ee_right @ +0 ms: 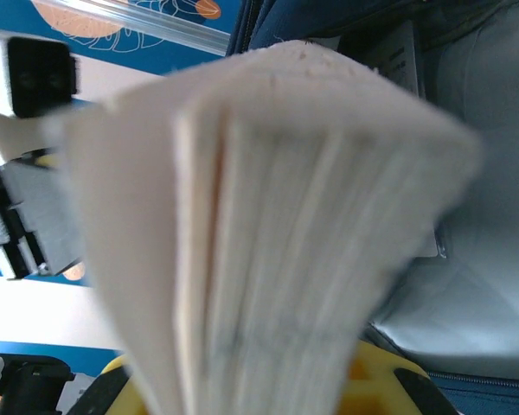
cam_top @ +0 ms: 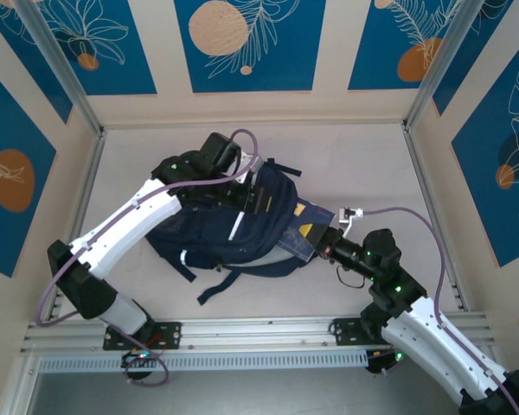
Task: Pack the student bag
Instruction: Move the student bag to the center of the table, then open the student bag at the center of the table.
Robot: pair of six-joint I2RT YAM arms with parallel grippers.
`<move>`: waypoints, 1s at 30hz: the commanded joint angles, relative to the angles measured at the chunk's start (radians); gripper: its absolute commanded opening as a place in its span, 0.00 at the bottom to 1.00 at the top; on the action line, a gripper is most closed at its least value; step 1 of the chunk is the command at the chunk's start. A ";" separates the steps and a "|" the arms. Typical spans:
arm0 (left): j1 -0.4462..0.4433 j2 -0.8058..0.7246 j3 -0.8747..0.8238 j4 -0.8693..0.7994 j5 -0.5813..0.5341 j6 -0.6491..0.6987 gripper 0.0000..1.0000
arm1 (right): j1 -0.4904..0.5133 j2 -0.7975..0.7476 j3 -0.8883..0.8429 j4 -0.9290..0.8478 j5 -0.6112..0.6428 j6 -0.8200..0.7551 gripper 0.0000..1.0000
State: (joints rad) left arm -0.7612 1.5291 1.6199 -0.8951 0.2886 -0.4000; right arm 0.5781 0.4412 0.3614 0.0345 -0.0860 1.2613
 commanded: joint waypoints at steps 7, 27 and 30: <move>-0.159 0.001 0.117 -0.079 -0.217 0.074 0.69 | 0.003 -0.025 0.007 0.114 -0.024 0.007 0.00; -0.328 0.185 0.197 -0.088 -0.509 0.118 0.69 | 0.010 -0.024 0.020 0.090 -0.017 -0.002 0.00; -0.338 0.203 0.185 -0.076 -0.517 0.113 0.67 | 0.010 -0.024 0.026 0.088 -0.020 -0.005 0.00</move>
State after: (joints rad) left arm -1.0821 1.7138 1.7882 -0.9730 -0.1848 -0.3038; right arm 0.5797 0.4412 0.3504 0.0319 -0.0860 1.2640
